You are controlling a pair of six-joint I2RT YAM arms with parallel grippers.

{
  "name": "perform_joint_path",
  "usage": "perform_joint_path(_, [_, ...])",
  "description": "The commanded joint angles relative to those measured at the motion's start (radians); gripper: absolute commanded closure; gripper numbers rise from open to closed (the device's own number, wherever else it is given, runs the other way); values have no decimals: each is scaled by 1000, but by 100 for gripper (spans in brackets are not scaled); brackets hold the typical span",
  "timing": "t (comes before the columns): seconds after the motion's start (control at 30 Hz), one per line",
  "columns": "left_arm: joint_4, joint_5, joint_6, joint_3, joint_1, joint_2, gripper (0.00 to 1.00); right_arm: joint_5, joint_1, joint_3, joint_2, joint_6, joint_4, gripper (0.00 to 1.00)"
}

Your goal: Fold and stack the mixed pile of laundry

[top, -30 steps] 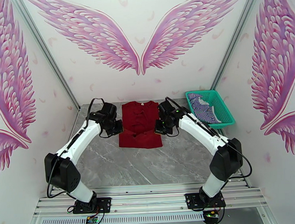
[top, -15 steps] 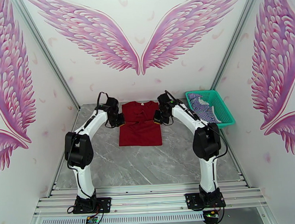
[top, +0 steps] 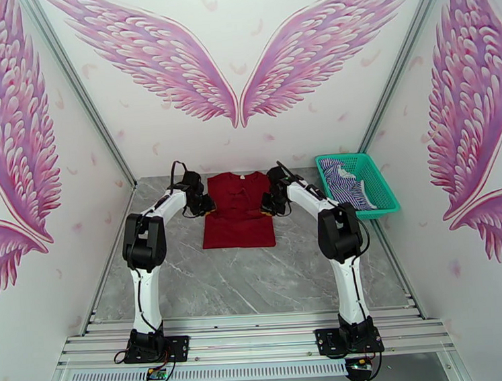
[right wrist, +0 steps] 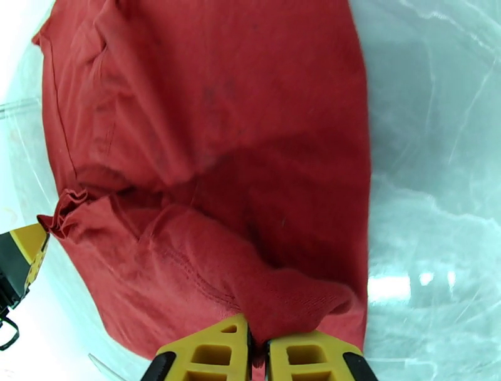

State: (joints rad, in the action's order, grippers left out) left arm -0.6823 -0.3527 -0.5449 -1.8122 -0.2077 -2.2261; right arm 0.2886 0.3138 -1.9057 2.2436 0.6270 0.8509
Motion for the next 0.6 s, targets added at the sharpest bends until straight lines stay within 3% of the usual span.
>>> perform_joint_path(0.0, [32, -26, 16, -50, 14, -15, 54, 14, -11, -5, 11, -13, -44, 62])
perform_joint_path(0.07, [39, -19, 23, -44, 23, -8, 50, 15, -18, -1, 10, -6, -58, 54])
perform_joint_path(0.37, [-17, 49, 102, 3, 53, 114, 48, 37, -41, 36, -73, -26, -84, 49])
perform_joint_path(0.57, [18, 28, 87, 362, 51, 372, 40, 64, -42, 331, -270, -24, -95, 50])
